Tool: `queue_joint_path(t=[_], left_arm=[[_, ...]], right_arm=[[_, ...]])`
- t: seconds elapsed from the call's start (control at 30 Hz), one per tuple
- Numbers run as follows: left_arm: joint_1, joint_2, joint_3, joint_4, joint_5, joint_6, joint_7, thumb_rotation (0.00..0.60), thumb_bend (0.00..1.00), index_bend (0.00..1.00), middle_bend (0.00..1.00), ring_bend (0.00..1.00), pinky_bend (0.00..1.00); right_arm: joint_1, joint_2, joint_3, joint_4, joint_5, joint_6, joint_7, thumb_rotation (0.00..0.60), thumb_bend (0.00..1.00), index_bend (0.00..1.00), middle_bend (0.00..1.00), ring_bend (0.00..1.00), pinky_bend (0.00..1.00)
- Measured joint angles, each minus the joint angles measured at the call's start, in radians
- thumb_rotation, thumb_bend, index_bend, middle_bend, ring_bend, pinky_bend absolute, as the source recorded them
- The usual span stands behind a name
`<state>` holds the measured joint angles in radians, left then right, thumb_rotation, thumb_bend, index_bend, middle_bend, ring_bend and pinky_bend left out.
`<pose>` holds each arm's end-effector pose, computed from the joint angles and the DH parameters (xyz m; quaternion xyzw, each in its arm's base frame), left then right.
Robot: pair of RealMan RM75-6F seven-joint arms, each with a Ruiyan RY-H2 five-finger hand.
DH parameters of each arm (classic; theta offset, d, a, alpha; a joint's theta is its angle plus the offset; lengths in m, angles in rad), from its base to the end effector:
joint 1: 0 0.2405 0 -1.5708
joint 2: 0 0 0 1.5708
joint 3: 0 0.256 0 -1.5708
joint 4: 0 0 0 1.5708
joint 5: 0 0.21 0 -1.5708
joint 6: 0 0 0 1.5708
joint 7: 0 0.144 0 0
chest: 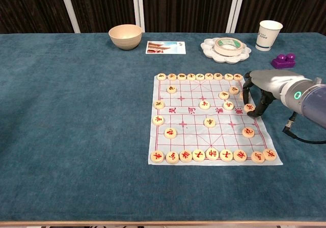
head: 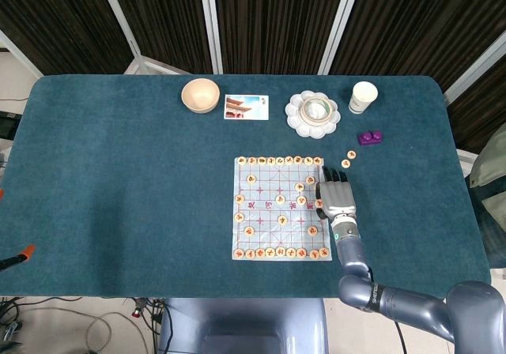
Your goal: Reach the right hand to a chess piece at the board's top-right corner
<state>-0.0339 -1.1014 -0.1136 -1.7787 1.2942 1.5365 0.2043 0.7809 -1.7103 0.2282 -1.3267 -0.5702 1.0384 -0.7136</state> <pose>-0.3084 0.1729 0.1741 -0.5168 -0.4066 -0.3436 0.6704 -0.1913 -0.3609 -0.0443 0.6687 -0.4596 0.2268 0.5387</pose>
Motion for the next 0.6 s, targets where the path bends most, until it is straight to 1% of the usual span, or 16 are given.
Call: queue_joint_path(t=[0.3,0.6], left_arm=[[0.001,0.003,-0.002,-0.001,-0.002,0.002,-0.003,0.600,0.00,0.07,0.00,0.00,0.00],[0.002,0.004,0.000,-0.002,0.001,0.002,-0.003,0.600,0.00,0.07,0.00,0.00,0.00]], right_arm=[[0.002,0.015,0.006,-0.018,0.003,0.002,-0.004,0.600,0.38,0.53,0.00,0.05,0.09],[0.010,0.068,0.018,-0.095,0.028,0.021,-0.037,0.600,0.38,0.53,0.00,0.05,0.09]])
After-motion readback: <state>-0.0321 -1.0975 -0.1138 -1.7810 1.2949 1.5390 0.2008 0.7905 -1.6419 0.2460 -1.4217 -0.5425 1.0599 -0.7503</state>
